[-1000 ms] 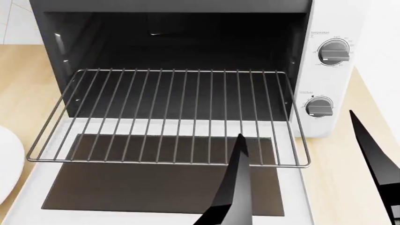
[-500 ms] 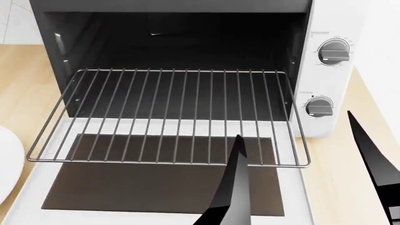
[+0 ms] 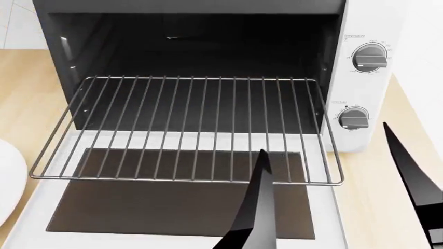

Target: Pick the baguette from the rack and place it on the plate on the counter.

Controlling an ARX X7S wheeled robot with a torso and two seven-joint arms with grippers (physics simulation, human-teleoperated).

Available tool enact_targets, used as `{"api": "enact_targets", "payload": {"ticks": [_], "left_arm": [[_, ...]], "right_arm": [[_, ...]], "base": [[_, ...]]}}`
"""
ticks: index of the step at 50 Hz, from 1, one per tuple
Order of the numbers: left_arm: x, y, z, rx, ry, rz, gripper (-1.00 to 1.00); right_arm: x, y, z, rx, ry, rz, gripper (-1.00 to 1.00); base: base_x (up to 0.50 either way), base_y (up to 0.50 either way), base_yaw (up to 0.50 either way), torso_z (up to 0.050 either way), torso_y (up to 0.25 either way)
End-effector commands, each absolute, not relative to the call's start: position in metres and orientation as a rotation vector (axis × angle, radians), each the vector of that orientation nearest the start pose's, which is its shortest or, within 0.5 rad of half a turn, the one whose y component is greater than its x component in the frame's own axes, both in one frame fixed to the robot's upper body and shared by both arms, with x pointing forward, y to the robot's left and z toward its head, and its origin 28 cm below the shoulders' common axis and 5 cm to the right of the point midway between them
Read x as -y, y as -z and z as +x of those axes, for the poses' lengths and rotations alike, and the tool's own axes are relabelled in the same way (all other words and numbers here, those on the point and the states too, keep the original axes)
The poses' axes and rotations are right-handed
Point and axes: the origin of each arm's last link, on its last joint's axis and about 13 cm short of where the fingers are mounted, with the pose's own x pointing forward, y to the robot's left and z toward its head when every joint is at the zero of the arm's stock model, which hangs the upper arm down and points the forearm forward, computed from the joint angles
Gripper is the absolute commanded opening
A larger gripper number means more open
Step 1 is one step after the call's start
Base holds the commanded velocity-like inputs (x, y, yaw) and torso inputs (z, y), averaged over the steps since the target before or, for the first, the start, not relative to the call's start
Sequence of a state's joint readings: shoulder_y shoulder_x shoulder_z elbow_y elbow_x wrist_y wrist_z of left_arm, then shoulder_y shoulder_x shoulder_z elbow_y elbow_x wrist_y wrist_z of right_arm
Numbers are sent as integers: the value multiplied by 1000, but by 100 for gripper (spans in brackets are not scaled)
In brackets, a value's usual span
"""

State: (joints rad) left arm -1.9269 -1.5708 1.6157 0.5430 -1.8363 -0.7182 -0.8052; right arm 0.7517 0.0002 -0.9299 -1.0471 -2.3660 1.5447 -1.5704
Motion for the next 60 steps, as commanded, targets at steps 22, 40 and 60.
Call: {"api": "enact_targets", "payload": {"ticks": [22, 40, 60], "left_arm": [[-323, -335, 117, -184, -208, 279, 100], [-309, -349, 76, -40, -154, 358, 100], [-307, -354, 42, 63, -137, 428, 100]], "right_arm": [[97, -244, 115, 426, 24, -445, 100], [96, -244, 114, 439, 31, -452, 100], [95, -244, 115, 443, 21, -448, 100]], "base": [[0, 0, 0, 0, 0], [0, 0, 0, 0, 0], [0, 0, 0, 0, 0]]}}
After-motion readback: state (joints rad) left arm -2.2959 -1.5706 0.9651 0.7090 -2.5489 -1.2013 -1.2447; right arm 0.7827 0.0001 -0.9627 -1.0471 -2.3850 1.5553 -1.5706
